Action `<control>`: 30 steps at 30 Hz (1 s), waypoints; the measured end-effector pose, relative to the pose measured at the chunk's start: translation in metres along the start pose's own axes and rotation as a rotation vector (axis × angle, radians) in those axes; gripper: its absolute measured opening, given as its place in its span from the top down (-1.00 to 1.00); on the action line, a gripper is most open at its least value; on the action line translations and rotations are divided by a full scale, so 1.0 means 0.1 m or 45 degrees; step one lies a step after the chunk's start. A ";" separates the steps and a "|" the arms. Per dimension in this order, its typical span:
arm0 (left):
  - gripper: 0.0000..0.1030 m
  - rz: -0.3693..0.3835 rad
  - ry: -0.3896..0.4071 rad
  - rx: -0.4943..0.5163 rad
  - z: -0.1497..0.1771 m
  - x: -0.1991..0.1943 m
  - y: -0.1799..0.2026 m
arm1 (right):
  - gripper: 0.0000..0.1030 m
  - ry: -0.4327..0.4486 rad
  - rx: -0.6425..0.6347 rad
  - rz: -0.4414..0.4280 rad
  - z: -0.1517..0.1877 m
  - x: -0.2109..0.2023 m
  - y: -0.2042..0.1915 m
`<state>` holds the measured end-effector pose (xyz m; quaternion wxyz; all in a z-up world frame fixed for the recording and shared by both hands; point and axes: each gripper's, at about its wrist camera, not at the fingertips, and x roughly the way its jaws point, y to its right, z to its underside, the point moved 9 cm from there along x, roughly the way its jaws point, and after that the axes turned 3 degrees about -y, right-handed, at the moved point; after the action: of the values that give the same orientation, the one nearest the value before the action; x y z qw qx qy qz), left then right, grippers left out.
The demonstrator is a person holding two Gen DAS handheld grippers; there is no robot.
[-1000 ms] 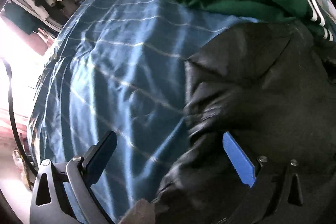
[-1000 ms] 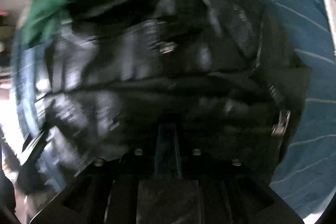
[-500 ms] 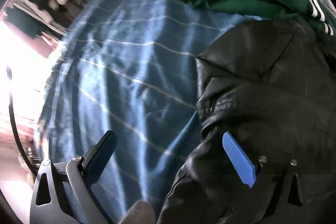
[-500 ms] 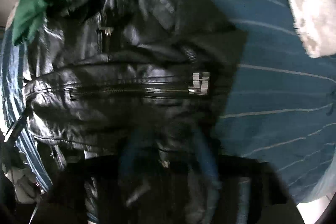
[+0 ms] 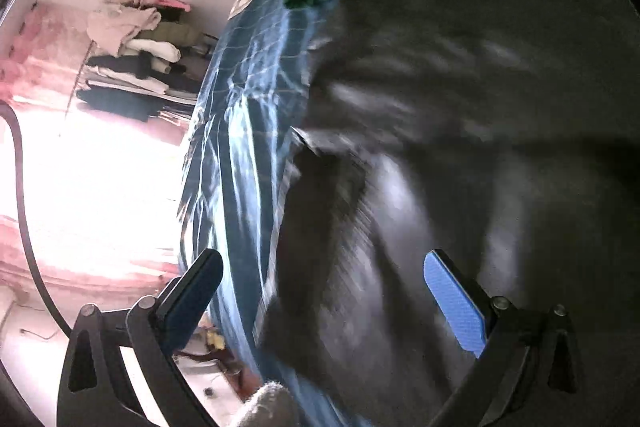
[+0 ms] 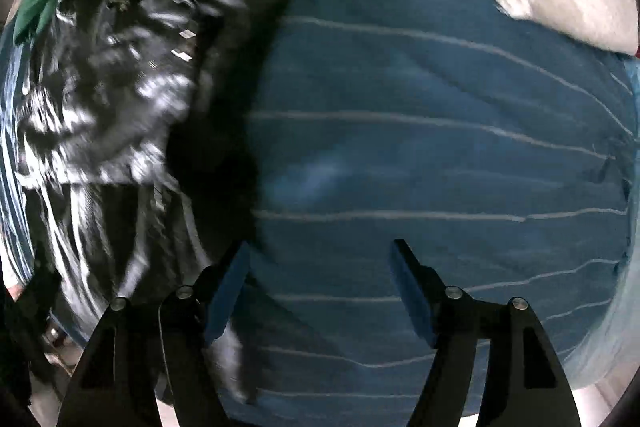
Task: Fold large clothes
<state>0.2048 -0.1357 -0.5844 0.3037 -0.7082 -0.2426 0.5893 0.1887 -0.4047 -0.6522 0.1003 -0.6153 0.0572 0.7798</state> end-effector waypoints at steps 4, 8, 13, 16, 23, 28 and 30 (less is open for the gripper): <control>-1.00 -0.009 -0.019 0.078 0.42 -0.57 0.48 | -0.43 -0.036 -0.056 0.002 0.18 0.10 0.38; -1.00 0.105 -0.149 0.083 0.87 -0.98 0.97 | -0.42 -0.091 -0.041 0.006 0.30 0.21 0.82; -1.00 -0.010 -0.112 0.120 1.03 -1.26 1.41 | -0.43 -0.140 0.059 -0.015 0.34 0.26 1.29; -1.00 -0.072 -0.111 0.160 0.98 -1.18 1.64 | -0.43 -0.137 0.090 -0.008 0.25 0.26 1.49; -0.75 -0.176 -0.168 0.008 0.63 -0.76 1.61 | -0.43 -0.100 0.057 -0.057 -0.07 0.10 1.54; 0.82 0.096 -0.186 -0.211 0.51 -0.71 1.34 | -0.62 -0.054 -0.043 -0.452 -0.48 0.04 0.99; 0.85 0.136 -0.148 -0.221 0.46 -0.75 1.20 | -0.68 -0.057 -0.059 -0.746 -0.71 -0.03 0.63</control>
<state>0.1437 -0.2660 -0.6244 0.1950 -0.7083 -0.2719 0.6216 0.2426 -0.4819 -0.6681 0.3083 -0.5904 -0.1429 0.7321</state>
